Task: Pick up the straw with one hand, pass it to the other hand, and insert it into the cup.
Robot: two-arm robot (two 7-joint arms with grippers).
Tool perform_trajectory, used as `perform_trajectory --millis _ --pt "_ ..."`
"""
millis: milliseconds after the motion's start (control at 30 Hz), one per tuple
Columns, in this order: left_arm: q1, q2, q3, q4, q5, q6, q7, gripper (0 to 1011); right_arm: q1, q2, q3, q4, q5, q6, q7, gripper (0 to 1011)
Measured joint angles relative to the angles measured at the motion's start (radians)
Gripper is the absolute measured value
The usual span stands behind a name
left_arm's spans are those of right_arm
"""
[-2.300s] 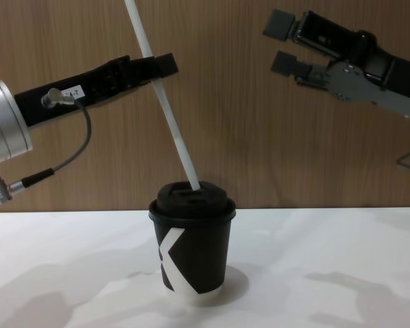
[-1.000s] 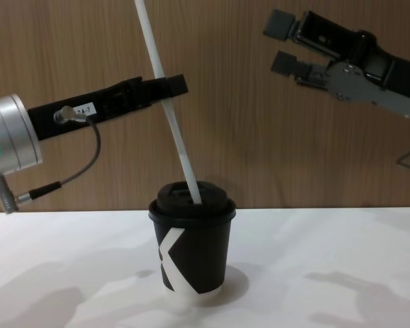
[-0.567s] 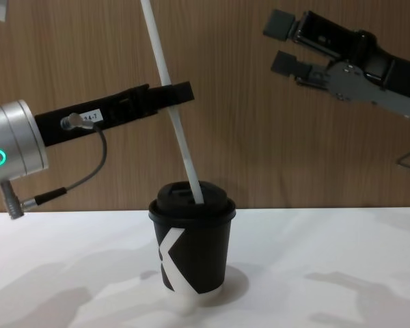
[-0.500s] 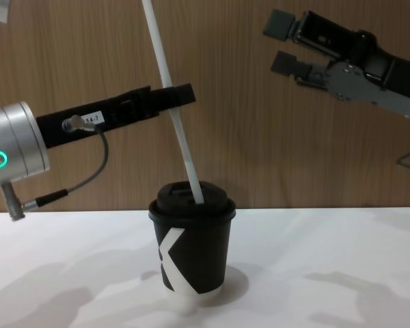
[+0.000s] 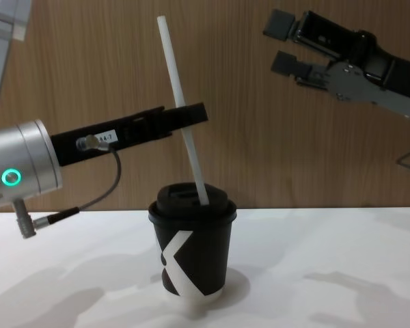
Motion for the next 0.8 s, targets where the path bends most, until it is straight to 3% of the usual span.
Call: perform_trajectory --millis 167,300,800 --pt "0.001 -0.005 0.005 0.007 0.005 0.005 0.001 17 0.000 0.000 0.000 0.000 0.000 0.000 0.000 1001" --pt "0.003 -0.009 0.008 0.010 0.008 0.006 0.003 107 0.000 0.000 0.000 0.000 0.000 0.000 0.000 1001" --pt "0.026 -0.009 -0.009 -0.015 0.013 -0.003 0.026 564 0.000 0.000 0.000 0.000 0.000 0.000 0.000 1001"
